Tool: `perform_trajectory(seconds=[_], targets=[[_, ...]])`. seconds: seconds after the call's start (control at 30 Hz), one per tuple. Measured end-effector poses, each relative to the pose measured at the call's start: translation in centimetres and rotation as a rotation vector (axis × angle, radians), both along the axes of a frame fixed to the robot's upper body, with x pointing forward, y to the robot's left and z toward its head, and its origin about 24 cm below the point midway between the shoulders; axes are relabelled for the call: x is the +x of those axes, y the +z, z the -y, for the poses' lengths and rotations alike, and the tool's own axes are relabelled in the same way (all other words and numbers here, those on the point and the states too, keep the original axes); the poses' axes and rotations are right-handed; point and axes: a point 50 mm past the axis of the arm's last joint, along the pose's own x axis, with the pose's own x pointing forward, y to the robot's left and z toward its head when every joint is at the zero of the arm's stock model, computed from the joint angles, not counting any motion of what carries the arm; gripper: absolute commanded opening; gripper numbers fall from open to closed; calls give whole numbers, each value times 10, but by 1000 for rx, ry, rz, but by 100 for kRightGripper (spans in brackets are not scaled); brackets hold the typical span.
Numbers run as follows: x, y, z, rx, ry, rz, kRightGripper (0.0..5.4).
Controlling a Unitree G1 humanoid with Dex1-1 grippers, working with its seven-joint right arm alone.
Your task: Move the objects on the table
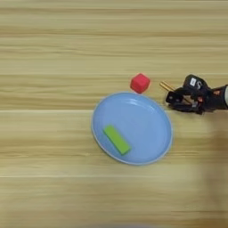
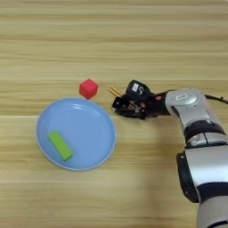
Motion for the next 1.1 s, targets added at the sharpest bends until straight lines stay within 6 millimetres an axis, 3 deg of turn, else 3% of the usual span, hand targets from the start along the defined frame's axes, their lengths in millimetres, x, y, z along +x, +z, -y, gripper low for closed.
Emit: perform_trajectory(seconds=[0.17, 0.73, 1.1], targets=[[0, -1, 0, 0, -1, -1, 248], [-3, -8, -8, 56, 10, -28, 434], [6, 15, -17, 175, 52, 59, 537]])
